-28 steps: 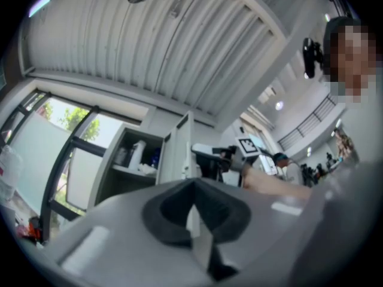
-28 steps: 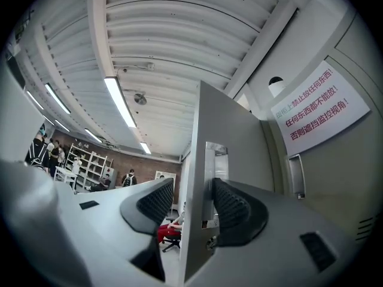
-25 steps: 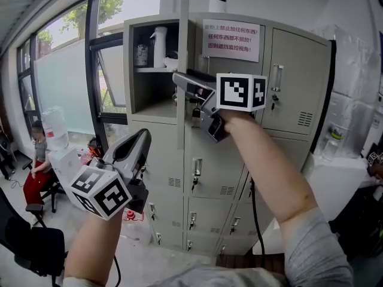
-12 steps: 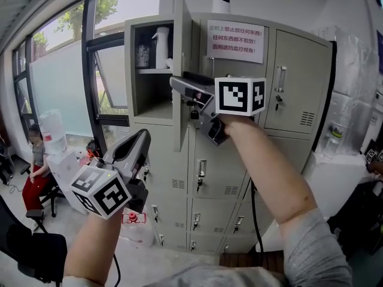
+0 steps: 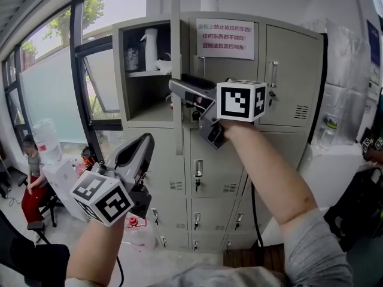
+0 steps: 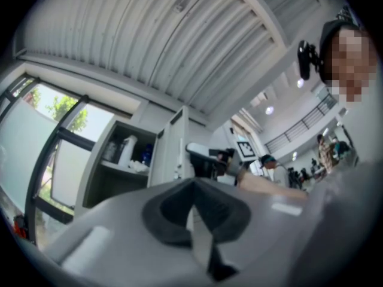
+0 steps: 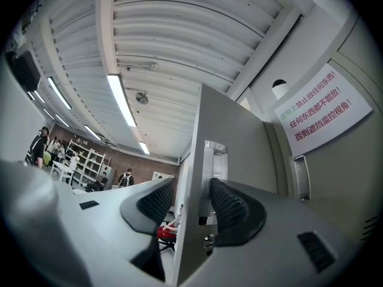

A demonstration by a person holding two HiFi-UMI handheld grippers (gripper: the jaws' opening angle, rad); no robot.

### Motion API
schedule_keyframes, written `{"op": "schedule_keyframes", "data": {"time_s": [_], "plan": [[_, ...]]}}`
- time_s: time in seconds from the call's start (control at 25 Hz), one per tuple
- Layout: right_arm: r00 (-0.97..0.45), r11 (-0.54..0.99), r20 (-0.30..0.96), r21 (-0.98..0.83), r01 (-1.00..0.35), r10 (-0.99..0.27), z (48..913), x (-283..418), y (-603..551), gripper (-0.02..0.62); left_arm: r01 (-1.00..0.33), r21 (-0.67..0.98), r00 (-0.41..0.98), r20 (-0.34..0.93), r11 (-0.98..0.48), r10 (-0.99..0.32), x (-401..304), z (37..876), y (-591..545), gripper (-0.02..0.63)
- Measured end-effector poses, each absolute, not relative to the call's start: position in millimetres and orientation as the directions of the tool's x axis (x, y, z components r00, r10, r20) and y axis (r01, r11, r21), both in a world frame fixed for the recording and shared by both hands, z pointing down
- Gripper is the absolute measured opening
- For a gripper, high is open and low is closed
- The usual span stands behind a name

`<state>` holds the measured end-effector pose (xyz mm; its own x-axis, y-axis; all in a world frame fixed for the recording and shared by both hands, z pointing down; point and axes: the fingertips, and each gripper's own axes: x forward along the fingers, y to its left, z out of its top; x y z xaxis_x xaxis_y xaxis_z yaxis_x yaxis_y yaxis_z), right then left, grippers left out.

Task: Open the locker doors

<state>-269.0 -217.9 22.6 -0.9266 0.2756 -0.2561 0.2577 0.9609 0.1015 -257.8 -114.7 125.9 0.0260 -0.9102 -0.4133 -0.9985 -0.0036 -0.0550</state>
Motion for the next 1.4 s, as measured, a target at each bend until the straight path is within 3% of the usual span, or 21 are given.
{"op": "schedule_keyframes", "data": {"time_s": [0.48, 0.68, 0.84, 1.16, 1.4], "plan": [[-0.948, 0.95, -0.118, 0.144, 0.277, 0.294, 62.9, -293.8, -201.1, 0.186, -0.999, -0.038, 0.036, -0.403, -0.023, -0.915, -258.1, 133.3, -122.0, 0.002], [-0.928, 0.941, -0.167, 0.123, 0.316, 0.333, 68.6, -274.2, -195.3, 0.187, -0.999, -0.038, 0.036, -0.408, -0.022, -0.912, -256.9, 132.9, -124.1, 0.002], [-0.907, 0.926, -0.195, 0.13, 0.353, 0.373, 97.0, -219.9, -191.8, 0.187, -0.997, -0.047, 0.071, -0.411, -0.056, -0.909, -244.0, 141.6, -127.7, 0.002], [-0.977, 0.976, -0.124, -0.114, 0.185, 0.171, 253.0, -149.7, -265.0, 0.183, -0.983, -0.009, 0.177, -0.347, -0.185, -0.921, -202.9, 197.3, -164.1, 0.0], [-0.989, 0.98, -0.105, -0.162, 0.116, 0.1, 277.2, -124.5, -294.8, 0.181, -0.978, 0.056, 0.175, -0.307, -0.201, -0.936, -190.6, 219.6, -192.7, 0.002]]}}
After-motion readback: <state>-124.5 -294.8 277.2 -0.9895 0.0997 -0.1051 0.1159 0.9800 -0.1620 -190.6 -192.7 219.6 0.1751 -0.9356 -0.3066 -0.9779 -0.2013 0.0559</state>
